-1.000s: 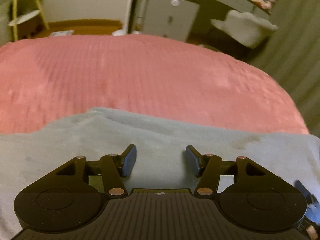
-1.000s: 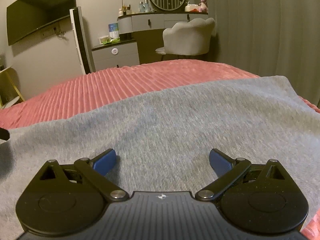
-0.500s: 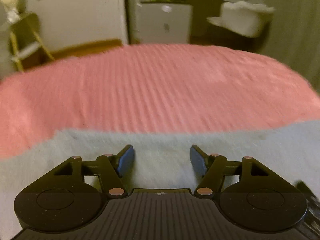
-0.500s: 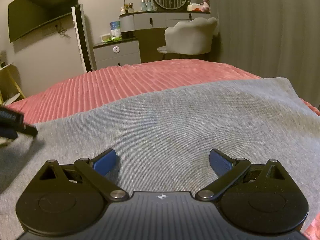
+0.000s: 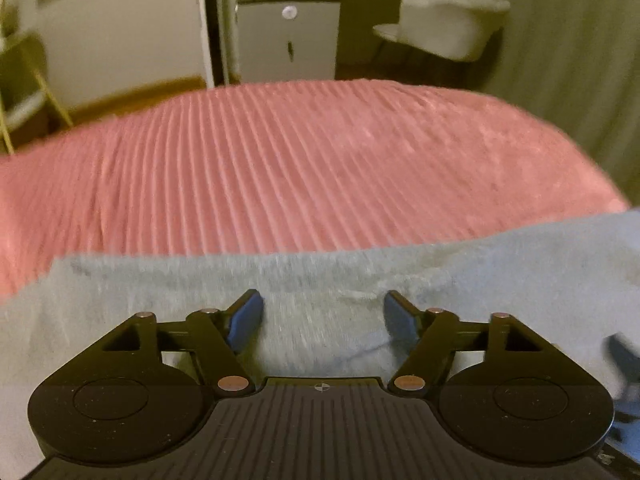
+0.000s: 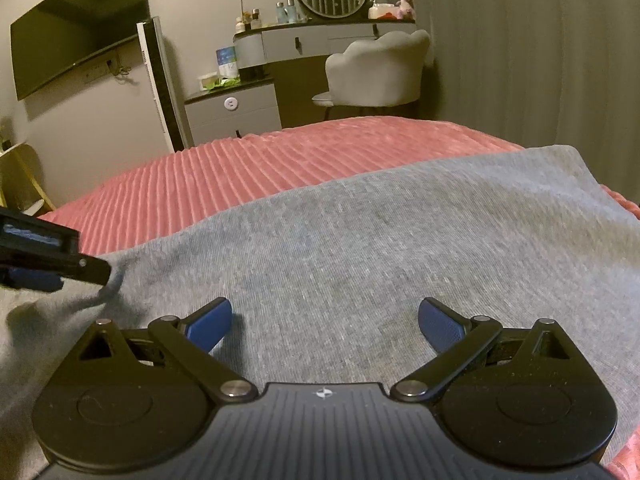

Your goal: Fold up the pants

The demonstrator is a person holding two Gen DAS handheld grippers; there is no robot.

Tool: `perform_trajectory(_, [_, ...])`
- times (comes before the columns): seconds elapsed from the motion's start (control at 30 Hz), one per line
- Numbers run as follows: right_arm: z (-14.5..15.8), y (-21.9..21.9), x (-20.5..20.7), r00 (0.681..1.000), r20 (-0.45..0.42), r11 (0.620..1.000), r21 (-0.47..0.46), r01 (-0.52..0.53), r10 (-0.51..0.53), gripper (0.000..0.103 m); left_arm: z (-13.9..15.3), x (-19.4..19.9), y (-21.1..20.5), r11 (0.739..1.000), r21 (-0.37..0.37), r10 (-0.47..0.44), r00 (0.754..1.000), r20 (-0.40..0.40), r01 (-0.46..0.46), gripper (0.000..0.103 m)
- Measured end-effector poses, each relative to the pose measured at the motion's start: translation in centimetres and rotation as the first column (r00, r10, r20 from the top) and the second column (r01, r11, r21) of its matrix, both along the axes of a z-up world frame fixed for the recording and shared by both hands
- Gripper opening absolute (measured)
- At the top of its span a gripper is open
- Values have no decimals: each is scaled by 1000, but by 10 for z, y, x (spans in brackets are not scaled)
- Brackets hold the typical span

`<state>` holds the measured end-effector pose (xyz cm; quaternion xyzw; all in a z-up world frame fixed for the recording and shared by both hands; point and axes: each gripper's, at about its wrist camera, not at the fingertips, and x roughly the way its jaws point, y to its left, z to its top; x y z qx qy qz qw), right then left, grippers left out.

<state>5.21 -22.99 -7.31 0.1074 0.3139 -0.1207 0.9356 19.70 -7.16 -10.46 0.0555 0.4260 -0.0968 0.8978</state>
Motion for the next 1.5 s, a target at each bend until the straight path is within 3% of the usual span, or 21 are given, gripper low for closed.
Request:
perform_trajectory(0.03, [0,0,1,1000,-2,1000,-7,-1,1,100,-5,3,-5,998,60,6,1000,31,-8,78])
perform_trajectory(0.1, [-1,1,1,1000,-5,1000,-24,-6,6,100,-16,13,-11,967,236,76,992,96,-96,78])
perform_trajectory(0.13, [-1,1,2,1000,-5,1000,-28,-9,8,100,-18,18,-8,948,286,111,987,115,-140,77])
perform_trajectory(0.17, [-1,1,2,1000,-5,1000,-29,-9,9,100,-15,19,-2,941,288,146,981,126,-177,76])
perform_trajectory(0.2, [-1,0,2,1000,-3,1000,-28,-9,9,100,-9,17,5,942,267,178,976,122,-205,70])
perform_trajectory(0.3, [-2,0,2,1000,-4,1000,-25,8,-8,100,9,-9,19,973,150,167,983,75,-176,71])
perform_trajectory(0.37, [-2,1,3,1000,-5,999,-40,7,-7,100,17,-45,21,987,96,119,987,111,-130,79])
perform_trajectory(0.47, [-4,2,3,1000,-2,999,-50,0,0,100,16,-98,28,992,86,86,990,110,-96,86])
perform_trajectory(0.6, [-3,-3,2,999,-8,998,-47,-38,37,100,2,-139,58,978,-13,209,978,-17,-209,83])
perform_trajectory(0.77, [4,-17,-1,988,-86,988,-80,-135,129,100,14,-175,69,973,21,230,973,16,-231,88])
perform_trajectory(0.83, [6,-37,-3,993,-104,992,-105,-64,53,100,13,-183,80,971,2,238,970,46,-238,94])
perform_trajectory(0.97, [3,-122,5,997,-79,1000,-19,21,-23,100,6,-186,98,945,-86,318,948,22,-315,94])
perform_trajectory(1.03, [6,-162,11,991,-115,996,-60,59,-66,100,1,-182,98,943,-82,323,947,-1,-322,94])
perform_trajectory(1.1, [16,-194,14,960,-189,976,-103,190,-206,100,-2,-179,96,944,-64,324,946,-7,-324,94])
perform_trajectory(1.13, [25,-211,9,925,-217,950,-100,295,-311,100,-2,-179,95,943,-55,327,945,-4,-327,94])
perform_trajectory(1.2, [43,-232,-16,862,-200,883,-30,469,-465,100,-3,-180,93,943,-42,332,943,17,-331,94])
perform_trajectory(1.23, [51,-236,-36,862,-153,866,59,496,-483,100,-5,-180,91,944,-36,329,944,21,-328,94])
perform_trajectory(1.33, [57,-225,-77,940,-43,878,347,331,-337,100,-9,-177,87,948,-29,318,948,20,-318,95])
perform_trajectory(1.43, [47,-203,-92,983,33,876,460,145,-180,100,-11,-177,86,948,-18,317,948,18,-316,95])
perform_trajectory(1.5, [31,-196,-91,993,19,864,495,93,-118,100,-11,-176,91,945,-37,326,945,5,-326,96])
